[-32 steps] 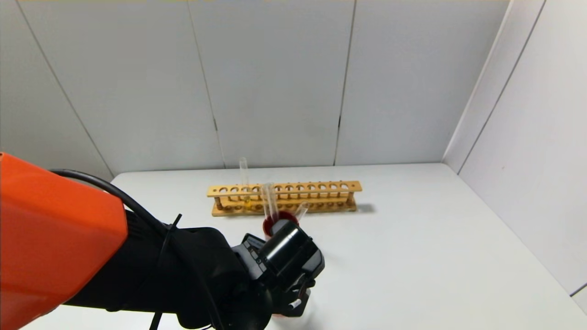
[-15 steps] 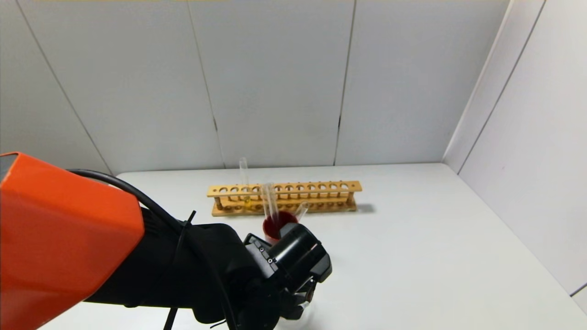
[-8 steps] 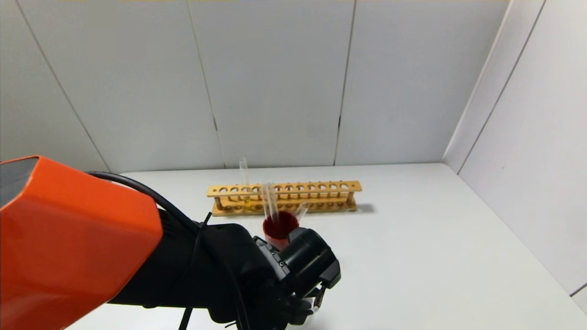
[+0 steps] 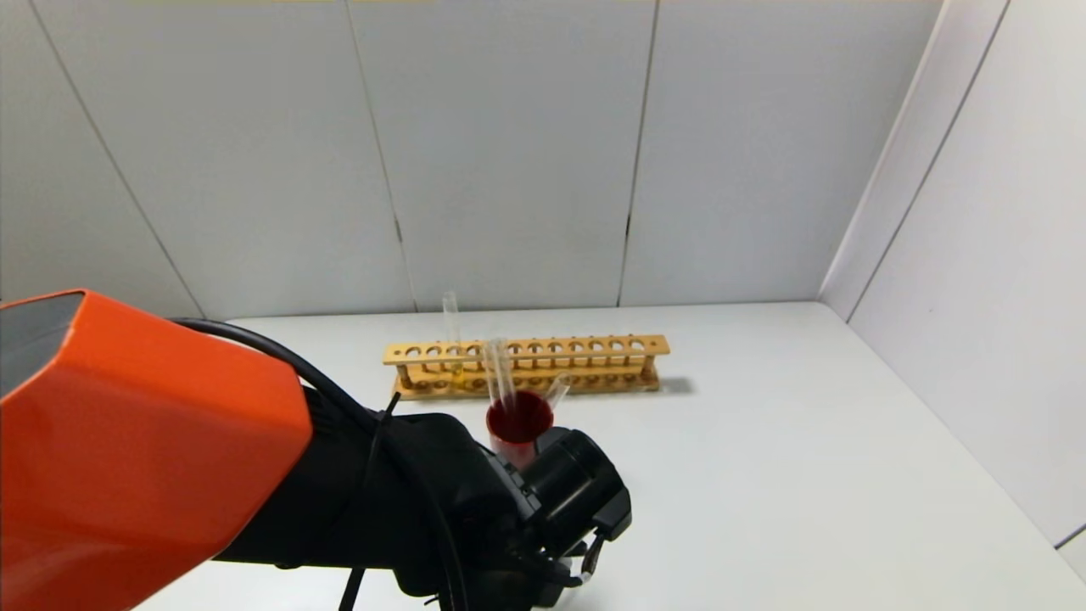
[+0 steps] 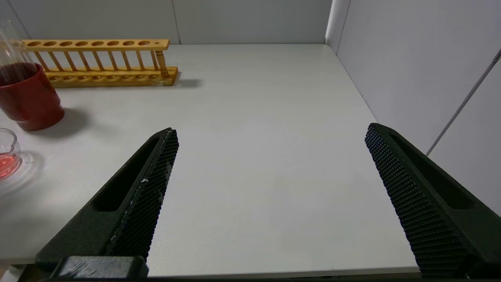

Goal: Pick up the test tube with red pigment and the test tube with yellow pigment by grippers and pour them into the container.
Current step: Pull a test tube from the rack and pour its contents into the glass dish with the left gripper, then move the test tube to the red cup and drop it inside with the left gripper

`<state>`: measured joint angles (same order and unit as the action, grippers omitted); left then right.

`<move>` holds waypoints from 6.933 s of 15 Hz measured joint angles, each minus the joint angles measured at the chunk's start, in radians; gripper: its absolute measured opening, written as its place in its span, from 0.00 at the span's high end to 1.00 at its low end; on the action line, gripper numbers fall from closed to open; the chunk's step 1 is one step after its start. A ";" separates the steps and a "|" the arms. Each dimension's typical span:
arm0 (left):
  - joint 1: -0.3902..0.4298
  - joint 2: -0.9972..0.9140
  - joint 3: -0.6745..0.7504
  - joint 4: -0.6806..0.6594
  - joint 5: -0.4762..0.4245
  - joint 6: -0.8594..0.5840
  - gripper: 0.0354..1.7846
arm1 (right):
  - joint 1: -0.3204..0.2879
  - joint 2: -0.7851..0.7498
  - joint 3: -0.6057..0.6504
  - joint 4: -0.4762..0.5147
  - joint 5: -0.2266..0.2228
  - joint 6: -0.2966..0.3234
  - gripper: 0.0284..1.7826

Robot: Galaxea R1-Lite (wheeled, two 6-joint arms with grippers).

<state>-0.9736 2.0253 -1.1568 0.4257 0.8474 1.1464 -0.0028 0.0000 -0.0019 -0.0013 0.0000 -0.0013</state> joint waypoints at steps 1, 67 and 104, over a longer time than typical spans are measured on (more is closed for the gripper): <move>-0.001 0.001 -0.014 0.026 0.006 -0.002 0.85 | 0.000 0.000 0.000 0.000 0.000 0.000 0.02; -0.087 0.073 -0.386 0.565 0.113 -0.087 0.85 | 0.000 0.000 0.000 0.000 0.000 0.000 0.02; 0.066 -0.279 0.118 -0.698 -0.317 -1.304 0.85 | 0.000 0.000 0.000 0.000 0.000 0.000 0.02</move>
<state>-0.9081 1.7462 -1.0391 -0.2726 0.5304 -0.1572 -0.0028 0.0000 -0.0019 -0.0017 0.0004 -0.0013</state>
